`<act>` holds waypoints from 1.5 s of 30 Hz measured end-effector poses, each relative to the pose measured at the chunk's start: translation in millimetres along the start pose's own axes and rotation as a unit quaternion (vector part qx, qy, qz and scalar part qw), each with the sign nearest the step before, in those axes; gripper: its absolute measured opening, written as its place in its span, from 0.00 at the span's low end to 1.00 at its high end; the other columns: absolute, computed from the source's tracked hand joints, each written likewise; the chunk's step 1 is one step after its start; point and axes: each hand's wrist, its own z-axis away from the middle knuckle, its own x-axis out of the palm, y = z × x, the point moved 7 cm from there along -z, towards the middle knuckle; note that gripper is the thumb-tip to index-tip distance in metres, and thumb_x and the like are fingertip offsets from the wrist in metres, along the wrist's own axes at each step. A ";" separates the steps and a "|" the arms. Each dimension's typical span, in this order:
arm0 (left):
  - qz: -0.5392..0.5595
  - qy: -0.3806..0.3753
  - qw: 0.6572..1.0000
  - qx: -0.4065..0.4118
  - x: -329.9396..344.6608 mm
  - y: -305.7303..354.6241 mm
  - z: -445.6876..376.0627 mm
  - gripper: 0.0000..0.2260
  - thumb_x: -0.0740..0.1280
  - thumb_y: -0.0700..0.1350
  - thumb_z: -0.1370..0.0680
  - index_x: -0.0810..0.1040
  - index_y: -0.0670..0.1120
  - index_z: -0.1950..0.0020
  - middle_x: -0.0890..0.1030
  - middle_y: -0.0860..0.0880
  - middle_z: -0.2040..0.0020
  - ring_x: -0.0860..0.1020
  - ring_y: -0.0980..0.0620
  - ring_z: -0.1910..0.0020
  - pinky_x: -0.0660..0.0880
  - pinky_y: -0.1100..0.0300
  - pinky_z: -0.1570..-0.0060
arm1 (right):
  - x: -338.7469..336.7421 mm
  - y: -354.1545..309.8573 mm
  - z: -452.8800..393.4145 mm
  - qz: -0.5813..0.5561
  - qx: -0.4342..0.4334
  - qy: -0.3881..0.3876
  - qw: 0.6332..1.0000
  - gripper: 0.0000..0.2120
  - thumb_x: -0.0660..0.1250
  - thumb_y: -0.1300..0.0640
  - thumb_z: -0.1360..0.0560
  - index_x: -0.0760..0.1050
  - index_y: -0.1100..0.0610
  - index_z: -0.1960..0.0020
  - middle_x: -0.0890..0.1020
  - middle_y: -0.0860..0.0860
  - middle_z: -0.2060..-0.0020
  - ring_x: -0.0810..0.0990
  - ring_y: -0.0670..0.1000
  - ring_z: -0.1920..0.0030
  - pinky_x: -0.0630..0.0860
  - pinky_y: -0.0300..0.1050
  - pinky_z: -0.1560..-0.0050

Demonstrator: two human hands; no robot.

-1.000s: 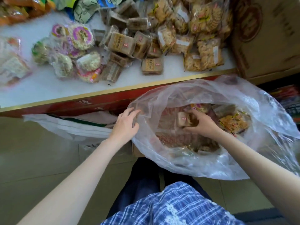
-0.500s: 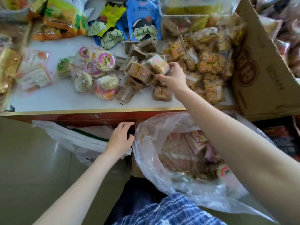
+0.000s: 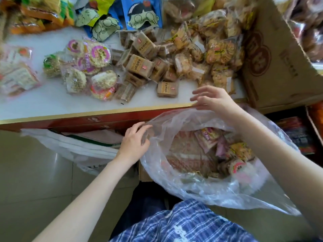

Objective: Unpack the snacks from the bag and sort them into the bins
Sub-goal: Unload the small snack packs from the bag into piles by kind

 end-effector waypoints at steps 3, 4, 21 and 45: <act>-0.098 -0.031 0.993 0.056 20.7 21.0 -3.5 0.21 0.62 0.44 0.22 0.67 0.55 0.29 0.57 0.52 0.24 0.52 0.50 0.25 0.53 0.50 0.30 | -17.0 64.4 42.9 0.082 0.063 -0.034 0.994 0.09 0.62 0.67 0.23 0.76 0.62 0.44 0.82 0.57 0.54 0.83 0.47 0.59 0.79 0.41 0.54; -0.131 -0.049 0.988 0.071 28.2 27.6 -4.8 0.22 0.62 0.45 0.22 0.66 0.57 0.29 0.54 0.53 0.23 0.49 0.50 0.25 0.51 0.49 0.30 | -20.2 85.0 50.3 0.158 0.076 -0.042 0.984 0.10 0.64 0.64 0.23 0.76 0.60 0.42 0.82 0.56 0.51 0.83 0.50 0.53 0.77 0.43 0.50; -0.261 -0.130 0.956 0.030 46.9 27.9 -10.0 0.26 0.59 0.46 0.21 0.56 0.57 0.25 0.45 0.52 0.22 0.41 0.48 0.24 0.48 0.45 0.28 | 49.2 200.9 56.1 0.499 0.052 -0.094 0.860 0.26 0.62 0.56 0.25 0.60 0.56 0.28 0.57 0.59 0.27 0.55 0.64 0.28 0.61 0.58 0.33; -0.232 -0.106 0.967 0.014 53.3 29.3 -9.2 0.26 0.60 0.45 0.22 0.58 0.56 0.25 0.49 0.49 0.22 0.44 0.46 0.24 0.52 0.43 0.29 | 30.9 228.6 57.8 0.453 0.139 -0.207 0.856 0.33 0.70 0.43 0.29 0.62 0.47 0.28 0.50 0.55 0.24 0.55 0.67 0.28 0.60 0.65 0.32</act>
